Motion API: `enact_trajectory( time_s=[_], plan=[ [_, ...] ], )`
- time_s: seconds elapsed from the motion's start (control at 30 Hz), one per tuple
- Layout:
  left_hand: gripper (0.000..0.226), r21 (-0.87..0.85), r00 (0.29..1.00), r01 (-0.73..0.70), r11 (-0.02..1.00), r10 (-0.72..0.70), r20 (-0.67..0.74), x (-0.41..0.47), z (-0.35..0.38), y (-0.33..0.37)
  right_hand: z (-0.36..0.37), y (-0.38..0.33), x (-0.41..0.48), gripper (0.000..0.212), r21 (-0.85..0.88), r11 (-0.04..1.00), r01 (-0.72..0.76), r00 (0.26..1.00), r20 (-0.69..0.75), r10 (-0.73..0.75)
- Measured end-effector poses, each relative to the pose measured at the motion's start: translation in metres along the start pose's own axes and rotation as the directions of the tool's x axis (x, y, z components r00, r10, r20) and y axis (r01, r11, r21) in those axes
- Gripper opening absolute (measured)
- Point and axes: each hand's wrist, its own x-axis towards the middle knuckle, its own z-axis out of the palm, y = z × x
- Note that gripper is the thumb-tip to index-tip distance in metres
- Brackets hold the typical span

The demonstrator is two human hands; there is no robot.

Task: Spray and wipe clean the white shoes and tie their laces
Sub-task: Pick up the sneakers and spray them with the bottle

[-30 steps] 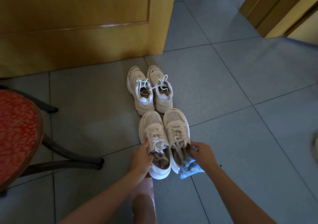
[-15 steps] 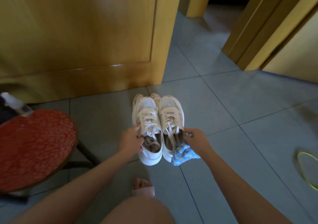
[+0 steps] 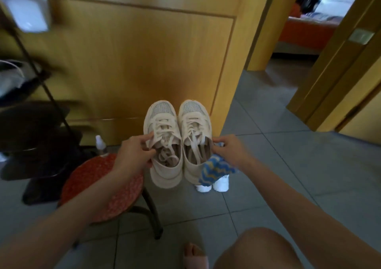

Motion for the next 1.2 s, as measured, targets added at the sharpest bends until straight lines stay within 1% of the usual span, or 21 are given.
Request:
enact_trajectory(
  time_s=[0.1,0.13,0.3,0.47,0.63,0.77,0.9,1.2],
  plan=[
    [0.054,0.025,0.997,-0.011,1.000,0.013,-0.075,-0.015,-0.038,-0.007,0.013,-0.030,0.003,0.018,0.048,0.998,0.044,0.998,0.039,-0.046],
    [0.054,0.009,0.996,-0.001,1.000,0.001,-0.086,-0.021,-0.048,-0.012,0.019,-0.038,0.002,0.018,0.059,0.997,0.053,0.997,0.055,-0.056],
    [0.056,-0.132,0.993,0.071,0.989,-0.082,-0.085,-0.054,-0.085,-0.046,0.052,-0.074,-0.012,0.024,0.090,0.989,0.117,0.975,0.176,-0.132],
    [0.056,-0.160,0.981,0.171,0.972,-0.184,-0.066,-0.079,-0.102,-0.082,0.085,-0.090,-0.027,0.028,0.085,0.991,0.108,0.936,0.326,-0.130],
    [0.056,-0.190,0.963,0.251,0.949,-0.265,-0.053,-0.094,-0.106,-0.111,0.115,-0.092,-0.040,0.030,0.115,0.991,0.072,0.920,0.375,-0.110],
    [0.054,-0.174,0.950,0.294,0.940,-0.308,-0.058,-0.099,-0.105,-0.128,0.134,-0.087,-0.043,0.028,0.102,0.991,0.092,0.914,0.386,-0.124],
    [0.054,-0.194,0.942,0.326,0.925,-0.334,-0.011,-0.102,-0.102,-0.144,0.149,-0.077,-0.042,0.028,0.101,0.991,0.092,0.908,0.399,-0.125],
    [0.054,-0.166,0.931,0.364,0.916,-0.364,0.033,-0.094,-0.098,-0.156,0.172,-0.055,-0.032,0.025,0.156,0.987,0.041,0.912,0.399,-0.101]
  ],
)
